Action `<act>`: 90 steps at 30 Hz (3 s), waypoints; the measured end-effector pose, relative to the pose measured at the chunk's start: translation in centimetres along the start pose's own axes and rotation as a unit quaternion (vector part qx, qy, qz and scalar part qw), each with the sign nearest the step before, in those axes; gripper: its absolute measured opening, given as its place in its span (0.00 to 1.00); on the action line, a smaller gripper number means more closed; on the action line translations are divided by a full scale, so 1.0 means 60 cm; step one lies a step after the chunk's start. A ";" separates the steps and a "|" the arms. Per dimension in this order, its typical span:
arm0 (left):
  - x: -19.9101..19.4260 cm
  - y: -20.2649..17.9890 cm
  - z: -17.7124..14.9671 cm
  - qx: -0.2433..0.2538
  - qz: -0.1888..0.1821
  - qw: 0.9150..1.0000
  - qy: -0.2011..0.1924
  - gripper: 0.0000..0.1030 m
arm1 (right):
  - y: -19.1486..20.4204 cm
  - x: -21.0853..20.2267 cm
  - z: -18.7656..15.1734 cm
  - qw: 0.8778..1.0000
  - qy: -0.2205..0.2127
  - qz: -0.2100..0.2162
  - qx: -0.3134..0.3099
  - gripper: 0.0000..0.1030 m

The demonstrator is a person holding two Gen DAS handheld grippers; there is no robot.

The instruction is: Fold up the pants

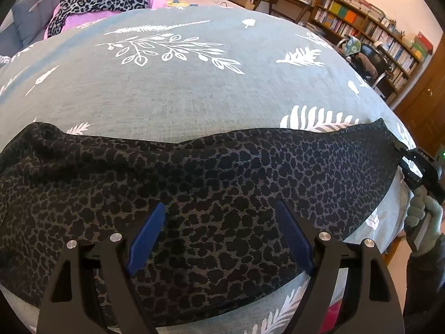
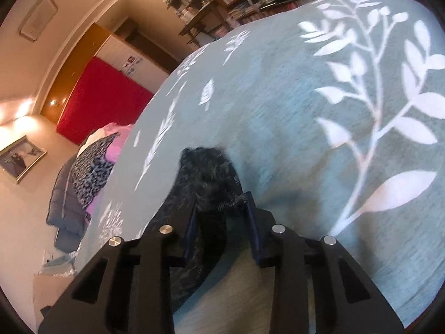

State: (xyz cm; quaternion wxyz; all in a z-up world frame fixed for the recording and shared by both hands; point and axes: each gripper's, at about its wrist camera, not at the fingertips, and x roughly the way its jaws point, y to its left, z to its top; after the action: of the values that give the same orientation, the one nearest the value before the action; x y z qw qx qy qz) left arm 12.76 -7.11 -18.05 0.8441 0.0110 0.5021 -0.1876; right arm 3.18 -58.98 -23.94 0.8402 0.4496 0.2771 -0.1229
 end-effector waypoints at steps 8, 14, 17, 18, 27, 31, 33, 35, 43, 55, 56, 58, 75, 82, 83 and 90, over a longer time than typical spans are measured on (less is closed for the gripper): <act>-0.011 0.019 -0.002 -0.017 0.005 1.000 -0.004 0.79 | 0.016 0.004 0.001 1.000 -0.001 0.003 -0.001 0.21; -0.021 0.048 0.000 -0.046 0.013 0.999 -0.007 0.79 | 0.128 -0.038 -0.013 0.995 -0.009 0.033 -0.097 0.18; -0.029 0.061 0.000 -0.056 0.016 0.998 -0.014 0.79 | 0.199 -0.058 -0.026 0.987 -0.012 0.067 -0.144 0.18; -0.032 0.065 0.000 -0.059 0.016 0.998 -0.017 0.79 | 0.217 -0.061 -0.030 0.985 -0.012 0.074 -0.155 0.18; -0.070 0.117 -0.010 -0.094 0.022 0.994 -0.044 0.79 | 0.395 -0.088 -0.122 0.952 0.016 0.169 -0.256 0.18; -0.087 0.153 -0.020 -0.118 0.025 0.991 -0.054 0.79 | 0.461 -0.083 -0.181 0.935 0.046 0.206 -0.284 0.18; -0.094 0.169 -0.027 -0.130 0.028 0.989 -0.058 0.79 | 0.496 -0.071 -0.220 0.925 0.063 0.214 -0.308 0.18; -0.101 0.190 -0.036 -0.145 0.031 0.987 -0.061 0.79 | 0.520 -0.056 -0.257 0.916 0.085 0.220 -0.324 0.18; -0.132 0.268 -0.074 -0.191 0.045 0.978 -0.070 0.79 | 0.598 0.004 -0.397 0.883 0.159 0.227 -0.378 0.18; -0.164 0.327 -0.106 -0.225 0.026 0.969 -0.098 0.79 | 0.631 0.071 -0.535 0.846 0.233 0.207 -0.432 0.18; -0.165 0.330 -0.108 -0.226 0.025 0.969 -0.099 0.79 | 0.632 0.077 -0.544 0.844 0.238 0.205 -0.435 0.18; -0.169 0.332 -0.109 -0.230 0.026 0.968 -0.101 0.79 | 0.634 0.086 -0.556 0.842 0.246 0.200 -0.436 0.18; -0.190 0.344 -0.104 -0.230 0.050 0.965 -0.112 0.80 | 0.608 0.147 -0.619 0.828 0.316 0.185 -0.424 0.39; -0.193 0.328 -0.091 -0.220 0.051 0.968 -0.112 0.80 | 0.611 0.109 -0.596 0.821 0.307 0.213 -0.431 0.48; -0.195 0.323 -0.087 -0.216 0.051 0.968 -0.114 0.80 | 0.608 0.100 -0.580 0.826 0.300 0.218 -0.425 0.48; -0.186 0.266 -0.052 -0.176 0.028 0.977 -0.116 0.80 | 0.565 0.057 -0.443 0.883 0.220 0.196 -0.366 0.48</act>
State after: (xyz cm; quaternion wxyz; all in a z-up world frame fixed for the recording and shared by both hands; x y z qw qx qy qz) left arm 10.63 11.79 -12.83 0.8902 -0.1450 0.4257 -0.0725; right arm 11.97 -17.79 -14.37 0.8695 0.1703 0.3861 0.2566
